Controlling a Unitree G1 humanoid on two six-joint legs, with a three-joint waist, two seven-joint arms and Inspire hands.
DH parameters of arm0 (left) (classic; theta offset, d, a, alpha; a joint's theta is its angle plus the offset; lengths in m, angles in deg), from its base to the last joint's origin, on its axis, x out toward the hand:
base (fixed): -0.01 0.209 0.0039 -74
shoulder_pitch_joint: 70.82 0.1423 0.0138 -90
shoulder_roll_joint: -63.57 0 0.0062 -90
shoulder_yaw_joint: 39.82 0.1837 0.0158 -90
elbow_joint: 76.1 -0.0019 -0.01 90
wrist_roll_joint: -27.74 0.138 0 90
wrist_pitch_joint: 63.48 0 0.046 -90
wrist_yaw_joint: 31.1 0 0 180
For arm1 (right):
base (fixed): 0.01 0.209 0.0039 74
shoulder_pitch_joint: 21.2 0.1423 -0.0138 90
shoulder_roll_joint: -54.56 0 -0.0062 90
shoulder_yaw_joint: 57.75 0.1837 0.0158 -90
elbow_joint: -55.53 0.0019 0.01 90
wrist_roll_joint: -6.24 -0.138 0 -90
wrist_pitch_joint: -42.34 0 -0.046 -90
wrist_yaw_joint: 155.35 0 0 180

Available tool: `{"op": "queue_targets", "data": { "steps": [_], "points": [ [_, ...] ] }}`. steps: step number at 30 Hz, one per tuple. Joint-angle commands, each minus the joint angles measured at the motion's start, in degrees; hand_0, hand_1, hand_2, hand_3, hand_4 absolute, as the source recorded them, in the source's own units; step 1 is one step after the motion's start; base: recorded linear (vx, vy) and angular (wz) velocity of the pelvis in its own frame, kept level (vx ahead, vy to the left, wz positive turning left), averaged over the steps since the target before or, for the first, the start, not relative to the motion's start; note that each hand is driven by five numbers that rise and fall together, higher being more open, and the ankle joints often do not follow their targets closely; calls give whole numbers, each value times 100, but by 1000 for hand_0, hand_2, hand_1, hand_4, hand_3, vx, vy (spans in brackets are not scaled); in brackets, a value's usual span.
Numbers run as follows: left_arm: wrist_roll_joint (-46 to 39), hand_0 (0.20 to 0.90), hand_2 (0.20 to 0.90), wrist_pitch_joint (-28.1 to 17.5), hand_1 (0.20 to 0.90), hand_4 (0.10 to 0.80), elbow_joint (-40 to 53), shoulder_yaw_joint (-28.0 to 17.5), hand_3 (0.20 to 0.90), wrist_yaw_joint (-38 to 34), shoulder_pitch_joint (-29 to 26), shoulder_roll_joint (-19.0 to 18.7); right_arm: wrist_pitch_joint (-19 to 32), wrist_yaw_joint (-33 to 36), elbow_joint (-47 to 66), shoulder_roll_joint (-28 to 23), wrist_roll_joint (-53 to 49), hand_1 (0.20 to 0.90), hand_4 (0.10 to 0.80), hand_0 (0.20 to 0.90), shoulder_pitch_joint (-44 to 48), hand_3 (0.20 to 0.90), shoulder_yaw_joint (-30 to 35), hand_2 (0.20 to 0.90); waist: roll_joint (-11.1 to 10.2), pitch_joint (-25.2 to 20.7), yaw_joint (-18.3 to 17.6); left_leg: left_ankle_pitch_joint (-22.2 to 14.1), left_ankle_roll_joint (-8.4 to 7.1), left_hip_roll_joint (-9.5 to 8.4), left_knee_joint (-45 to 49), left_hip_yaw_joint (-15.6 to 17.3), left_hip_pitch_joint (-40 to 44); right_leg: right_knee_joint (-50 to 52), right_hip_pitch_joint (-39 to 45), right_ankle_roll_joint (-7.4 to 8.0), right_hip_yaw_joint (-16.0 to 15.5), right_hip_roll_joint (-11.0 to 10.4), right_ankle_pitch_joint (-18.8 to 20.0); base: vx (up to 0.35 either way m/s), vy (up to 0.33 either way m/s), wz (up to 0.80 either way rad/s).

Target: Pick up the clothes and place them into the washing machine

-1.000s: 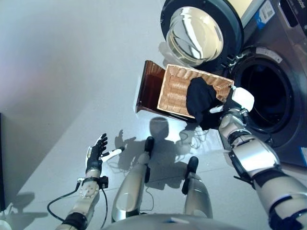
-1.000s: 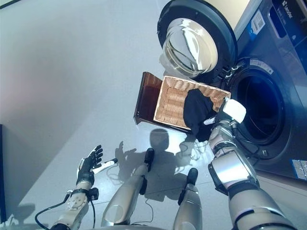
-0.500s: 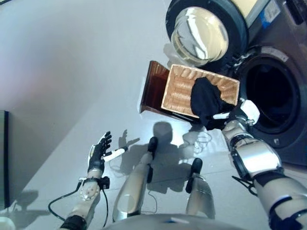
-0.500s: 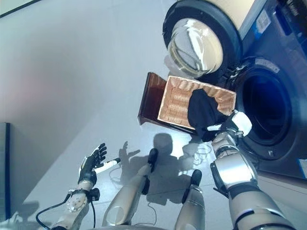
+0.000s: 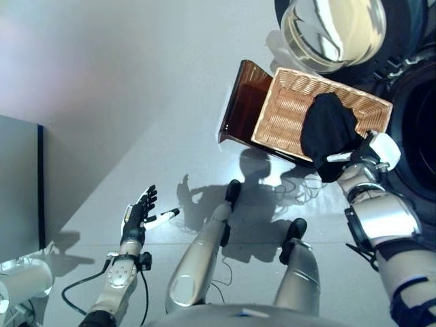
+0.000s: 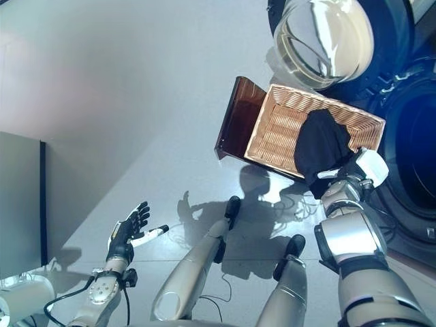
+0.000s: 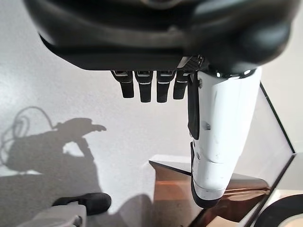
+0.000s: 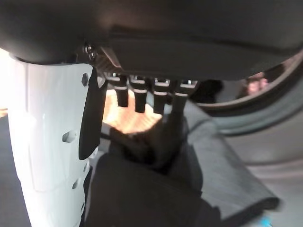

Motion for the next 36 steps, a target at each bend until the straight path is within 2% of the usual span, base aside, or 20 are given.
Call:
{"op": "queue_targets", "data": {
  "steps": [1, 13, 19, 34, 35, 36],
  "points": [
    [-15, 900, 900, -324, 900, 800, 574, -228, 900, -159, -36, -427, 17, 281, 333, -852, -40, 900, 800, 900, 550, 900, -420, 900, 6, 274, 36, -1329, -253, -50, 1334, 211, -552, -1130, 408, -77, -14, 58, 617, 38, 3, 1],
    [-115, 900, 900, -337, 900, 800, 698, -304, 900, -259, -108, -444, -41, 303, 288, -920, -38, 900, 800, 900, 981, 900, -622, 900, 27, 294, 92, -1341, -256, -123, 1410, 189, -899, -992, 78, -85, -38, -5, 559, 17, 0, 3],
    [-106, 900, 900, -330, 900, 800, 790, -389, 900, -340, -78, -453, -33, 283, 273, -1060, -109, 900, 800, 900, 1112, 900, -644, 900, 146, 343, 108, -1386, -239, -189, 1629, 176, -1225, -493, -326, -96, 17, -46, 421, 0, 16, 10],
    [-289, 900, 900, -371, 900, 800, 1344, -633, 900, -571, -57, -439, -59, 330, 215, -873, -218, 900, 800, 900, 1289, 900, -627, 900, 353, 421, 59, -1645, -191, -224, 2504, 159, -1974, 840, -1273, -183, 196, -72, -59, 3, 2, 7],
    [-295, 900, 900, -366, 900, 800, 1346, -642, 900, -561, -49, -437, -61, 317, 205, -879, -219, 757, 698, 757, 1292, 757, -636, 757, 365, 417, 61, -1644, -190, -221, 2493, 145, -1984, 877, -1300, -180, 199, -83, -81, -12, -26, 4],
    [-277, 900, 900, -378, 900, 800, 1389, -682, 900, -573, -29, -457, -61, 294, 189, -931, -230, 200, 300, 200, 1279, 200, -617, 200, 408, 401, 67, -1646, -198, -220, 2539, 135, -2042, 1011, -1386, -186, 217, -98, -133, -5, -18, 6]
  ]
}}
